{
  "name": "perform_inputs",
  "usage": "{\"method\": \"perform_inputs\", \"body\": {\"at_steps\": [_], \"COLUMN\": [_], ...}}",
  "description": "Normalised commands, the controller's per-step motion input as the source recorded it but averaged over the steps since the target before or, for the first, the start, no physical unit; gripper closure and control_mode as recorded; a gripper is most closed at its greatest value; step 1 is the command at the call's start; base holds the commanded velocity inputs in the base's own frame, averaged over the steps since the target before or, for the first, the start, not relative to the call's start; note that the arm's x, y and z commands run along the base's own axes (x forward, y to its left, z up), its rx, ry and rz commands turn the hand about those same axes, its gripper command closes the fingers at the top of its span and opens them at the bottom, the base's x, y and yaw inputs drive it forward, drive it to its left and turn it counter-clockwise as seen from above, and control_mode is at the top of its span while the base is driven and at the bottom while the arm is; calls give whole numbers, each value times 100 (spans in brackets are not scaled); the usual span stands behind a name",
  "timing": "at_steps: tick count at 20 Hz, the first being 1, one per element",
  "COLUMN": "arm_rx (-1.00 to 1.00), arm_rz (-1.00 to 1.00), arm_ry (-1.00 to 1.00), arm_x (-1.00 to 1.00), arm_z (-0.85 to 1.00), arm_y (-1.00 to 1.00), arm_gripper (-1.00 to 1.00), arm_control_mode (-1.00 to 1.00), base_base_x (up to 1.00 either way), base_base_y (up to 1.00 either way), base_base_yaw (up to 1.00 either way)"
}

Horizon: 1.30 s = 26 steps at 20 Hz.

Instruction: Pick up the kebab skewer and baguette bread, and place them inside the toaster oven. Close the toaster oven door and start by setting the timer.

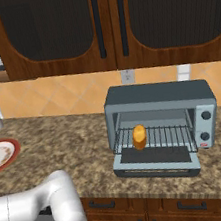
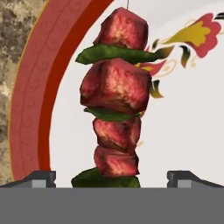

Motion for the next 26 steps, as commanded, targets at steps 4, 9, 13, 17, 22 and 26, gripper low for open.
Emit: {"method": "perform_inputs", "body": {"at_steps": [4,9,13,17,22,26], "arm_rx": [0,0,0,0,3,11], "arm_rz": [0,1,2,5,1,-1], "arm_ry": [0,1,-1,-2,-7,-2], "arm_x": [-1,-3,-2,-29,-45,-69], "arm_z": [-33,-51,-8,45,80,76], "arm_y": [-1,-15,-34,-97,-100,-100], "arm_gripper": [100,100,100,100,100,100], "arm_control_mode": [-100,-100,-100,-100,-100,-100], "base_base_x": [0,0,0,0,0,0], "base_base_y": [0,0,0,0,0,0], "base_base_yaw": [0,0,0,0,0,0]}}
